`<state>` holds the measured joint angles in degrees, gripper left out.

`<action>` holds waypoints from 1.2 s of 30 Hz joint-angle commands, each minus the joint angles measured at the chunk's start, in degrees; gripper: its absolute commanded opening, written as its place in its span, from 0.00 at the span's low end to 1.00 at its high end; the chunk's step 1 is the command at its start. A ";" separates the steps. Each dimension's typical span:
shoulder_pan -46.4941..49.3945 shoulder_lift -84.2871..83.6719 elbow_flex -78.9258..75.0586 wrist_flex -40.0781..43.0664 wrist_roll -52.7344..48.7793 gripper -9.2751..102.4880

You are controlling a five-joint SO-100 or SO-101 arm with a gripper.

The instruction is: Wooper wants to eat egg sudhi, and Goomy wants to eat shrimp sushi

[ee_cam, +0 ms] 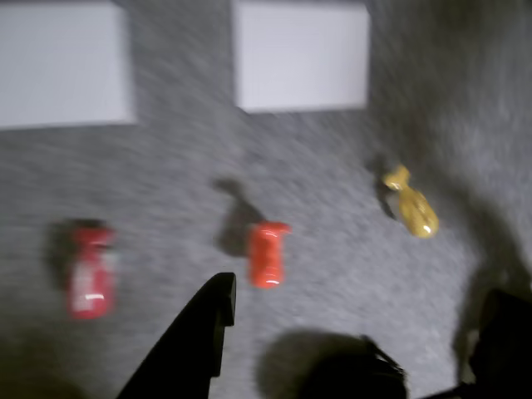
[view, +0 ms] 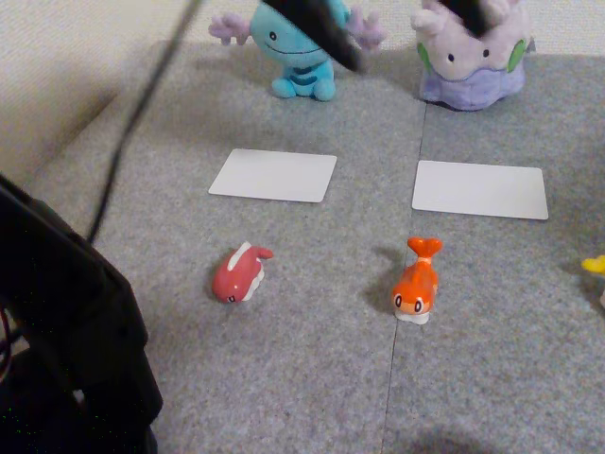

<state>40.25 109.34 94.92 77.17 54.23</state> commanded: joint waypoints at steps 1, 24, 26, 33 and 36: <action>6.15 -8.79 -7.03 -0.70 -5.27 0.39; 16.88 -64.51 -57.30 13.54 -28.21 0.39; 17.49 -67.24 -59.50 13.27 -28.30 0.39; 19.69 -71.46 -63.19 13.01 -30.59 0.34; 20.30 -71.46 -63.19 12.92 -30.67 0.34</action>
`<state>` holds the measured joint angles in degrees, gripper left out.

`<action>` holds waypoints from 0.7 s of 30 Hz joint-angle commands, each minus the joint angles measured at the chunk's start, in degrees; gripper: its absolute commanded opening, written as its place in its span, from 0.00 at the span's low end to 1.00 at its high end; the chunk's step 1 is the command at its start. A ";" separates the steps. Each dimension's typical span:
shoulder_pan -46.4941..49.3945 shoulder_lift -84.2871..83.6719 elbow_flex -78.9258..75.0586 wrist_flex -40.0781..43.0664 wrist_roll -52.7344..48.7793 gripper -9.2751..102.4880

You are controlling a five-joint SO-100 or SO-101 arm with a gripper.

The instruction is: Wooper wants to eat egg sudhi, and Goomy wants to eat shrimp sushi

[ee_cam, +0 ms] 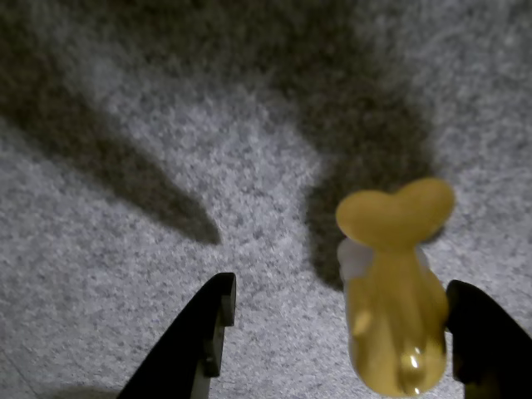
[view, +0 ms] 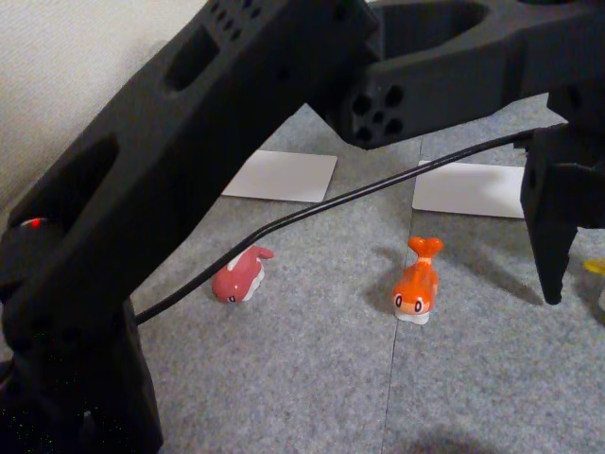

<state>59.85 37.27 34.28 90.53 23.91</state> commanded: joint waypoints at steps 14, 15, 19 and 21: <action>2.55 -0.26 -2.55 -0.26 0.62 0.23; 2.46 -0.26 -2.55 -0.18 0.70 0.22; 2.29 -0.26 -2.55 -0.18 2.11 0.19; 2.02 0.00 -2.55 0.26 2.72 0.16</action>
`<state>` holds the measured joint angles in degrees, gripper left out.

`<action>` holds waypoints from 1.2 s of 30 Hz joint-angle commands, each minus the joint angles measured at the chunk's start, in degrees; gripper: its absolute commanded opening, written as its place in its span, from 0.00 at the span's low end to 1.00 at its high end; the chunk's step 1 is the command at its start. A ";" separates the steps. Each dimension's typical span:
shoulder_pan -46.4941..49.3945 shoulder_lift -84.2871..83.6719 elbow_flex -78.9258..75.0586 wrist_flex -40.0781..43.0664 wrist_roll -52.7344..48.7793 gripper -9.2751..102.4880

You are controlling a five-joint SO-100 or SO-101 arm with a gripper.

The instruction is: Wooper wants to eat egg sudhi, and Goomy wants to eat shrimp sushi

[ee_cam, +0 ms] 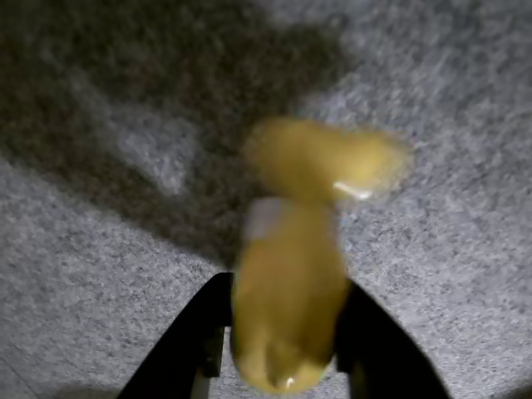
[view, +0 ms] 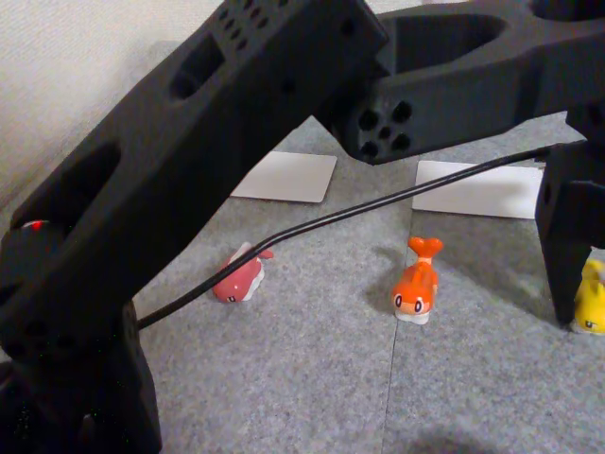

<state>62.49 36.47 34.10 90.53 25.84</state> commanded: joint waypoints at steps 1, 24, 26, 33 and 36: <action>-0.79 0.88 -2.37 0.44 1.14 0.14; -32.61 21.97 -1.58 7.03 42.63 0.12; -37.62 21.71 -1.49 7.03 48.43 0.12; -53.09 21.71 6.59 6.94 58.89 0.12; -58.01 21.71 9.40 6.33 61.87 0.12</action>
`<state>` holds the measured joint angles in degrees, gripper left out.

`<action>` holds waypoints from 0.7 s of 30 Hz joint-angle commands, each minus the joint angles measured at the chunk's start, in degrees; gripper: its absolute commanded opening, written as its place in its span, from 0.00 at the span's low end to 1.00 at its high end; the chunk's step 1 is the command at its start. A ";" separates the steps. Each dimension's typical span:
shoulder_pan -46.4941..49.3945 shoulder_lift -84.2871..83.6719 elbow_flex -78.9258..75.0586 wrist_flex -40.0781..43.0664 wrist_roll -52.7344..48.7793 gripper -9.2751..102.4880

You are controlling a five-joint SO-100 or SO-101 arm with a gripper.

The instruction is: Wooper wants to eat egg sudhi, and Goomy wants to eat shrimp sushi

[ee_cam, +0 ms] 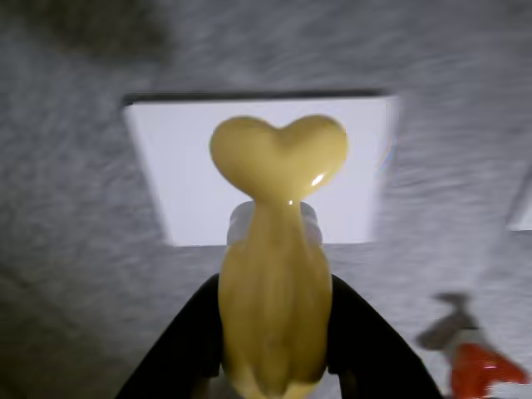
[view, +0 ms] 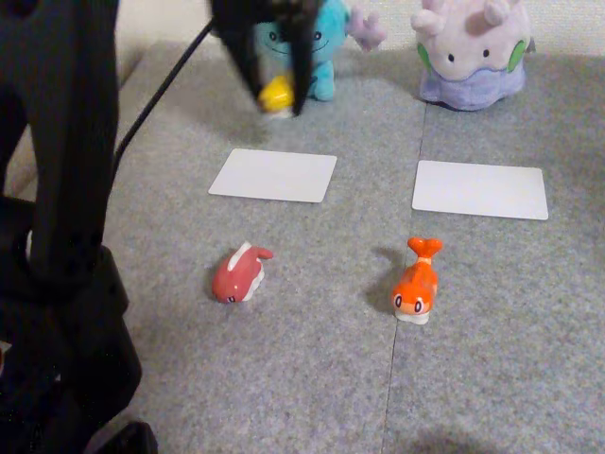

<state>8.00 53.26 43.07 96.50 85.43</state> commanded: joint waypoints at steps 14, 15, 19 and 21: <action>-0.26 -3.78 0.88 -2.11 1.85 0.12; 0.53 -5.10 0.88 -2.20 1.41 0.12; 3.08 -7.91 0.79 -2.46 -0.35 0.10; 3.34 -8.53 0.79 -2.55 -0.97 0.10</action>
<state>10.46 44.38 44.21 94.04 85.17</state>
